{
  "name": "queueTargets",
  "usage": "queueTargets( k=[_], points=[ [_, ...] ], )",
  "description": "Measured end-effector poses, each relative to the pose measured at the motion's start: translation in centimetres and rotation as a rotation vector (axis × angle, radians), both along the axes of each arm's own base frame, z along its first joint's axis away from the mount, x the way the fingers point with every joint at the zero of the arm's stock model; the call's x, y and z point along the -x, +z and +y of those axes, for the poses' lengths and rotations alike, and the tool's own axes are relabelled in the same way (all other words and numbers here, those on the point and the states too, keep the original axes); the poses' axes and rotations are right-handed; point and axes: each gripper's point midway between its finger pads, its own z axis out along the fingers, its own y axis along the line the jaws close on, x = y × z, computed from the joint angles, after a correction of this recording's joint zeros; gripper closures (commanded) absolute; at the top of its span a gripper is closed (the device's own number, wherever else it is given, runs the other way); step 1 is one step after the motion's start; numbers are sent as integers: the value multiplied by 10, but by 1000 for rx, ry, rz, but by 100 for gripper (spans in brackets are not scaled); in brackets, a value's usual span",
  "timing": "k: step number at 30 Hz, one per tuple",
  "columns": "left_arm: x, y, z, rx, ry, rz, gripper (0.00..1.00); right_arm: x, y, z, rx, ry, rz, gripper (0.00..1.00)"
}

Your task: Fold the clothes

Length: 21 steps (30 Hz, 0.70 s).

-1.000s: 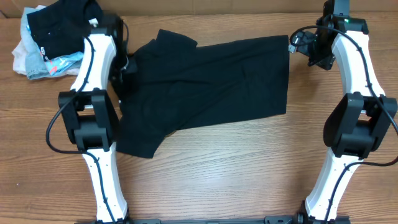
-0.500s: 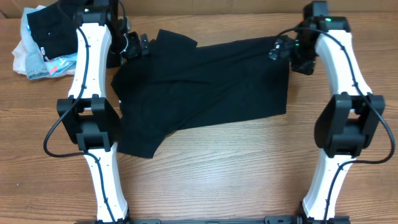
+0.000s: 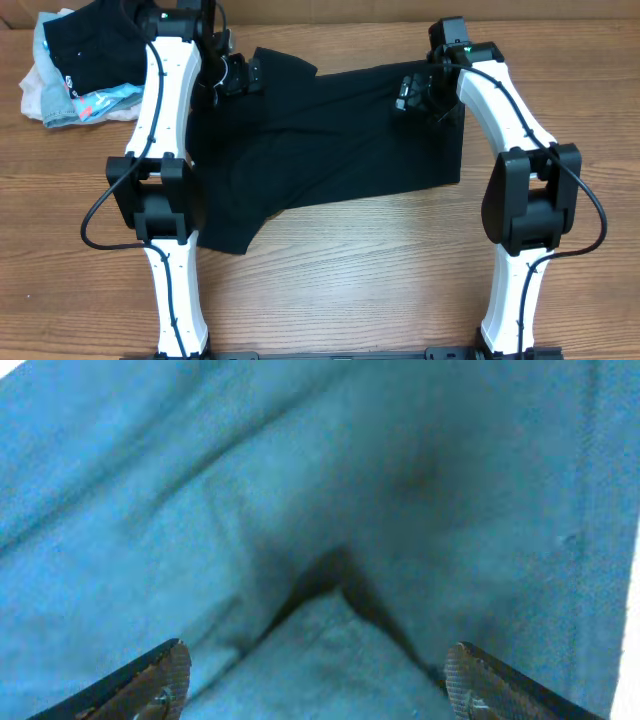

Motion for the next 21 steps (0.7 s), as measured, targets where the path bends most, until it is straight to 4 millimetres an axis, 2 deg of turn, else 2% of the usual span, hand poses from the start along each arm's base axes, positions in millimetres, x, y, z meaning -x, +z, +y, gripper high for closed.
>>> queueTargets(
  k=[5,9,11,16,21],
  points=[
    [0,0,0,1,0,0,0,-3,-19,-4,18,-19,18,31],
    [0,0,0,1,0,0,0,-3,-37,-4,20,-23,40,34],
    [0,0,0,1,0,0,0,-6,-37,-4,18,-22,30,35],
    [0,0,0,1,0,1,0,-7,-38,-3,18,-21,24,49],
    [0,0,0,1,0,0,0,-2,-40,-3,20,-20,46,49]
  ],
)
